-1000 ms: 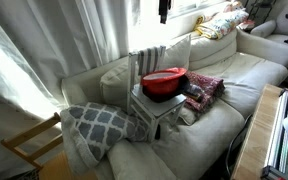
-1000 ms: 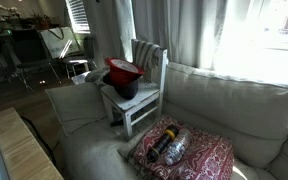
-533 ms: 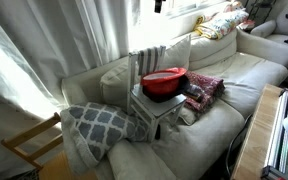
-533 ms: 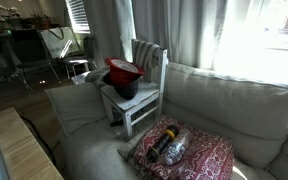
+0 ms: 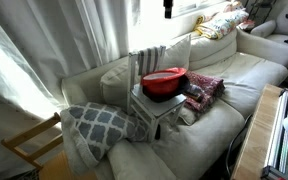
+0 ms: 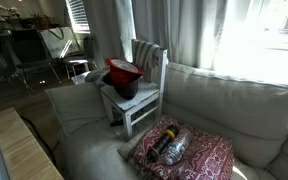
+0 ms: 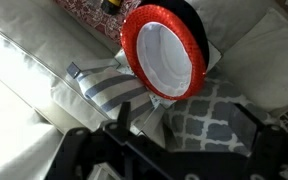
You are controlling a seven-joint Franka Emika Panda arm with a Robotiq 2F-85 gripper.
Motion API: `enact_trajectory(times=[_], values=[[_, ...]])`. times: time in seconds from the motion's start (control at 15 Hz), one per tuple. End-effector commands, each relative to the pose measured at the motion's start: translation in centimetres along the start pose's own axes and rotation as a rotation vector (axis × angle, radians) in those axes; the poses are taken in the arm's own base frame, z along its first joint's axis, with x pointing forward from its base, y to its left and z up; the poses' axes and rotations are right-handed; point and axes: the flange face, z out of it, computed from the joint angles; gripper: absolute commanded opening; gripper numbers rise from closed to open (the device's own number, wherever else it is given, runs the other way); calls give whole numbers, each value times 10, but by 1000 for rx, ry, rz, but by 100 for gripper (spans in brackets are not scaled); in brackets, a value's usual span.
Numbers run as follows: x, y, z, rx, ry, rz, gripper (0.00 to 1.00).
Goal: Pick up the black hat and put it upside down on the chair, pick up the red hat and put it in the black hat
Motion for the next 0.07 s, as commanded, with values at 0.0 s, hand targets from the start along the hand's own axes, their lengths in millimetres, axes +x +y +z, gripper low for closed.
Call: enact_trajectory(times=[0.0], values=[[0,0,-1,0,0,0,100]])
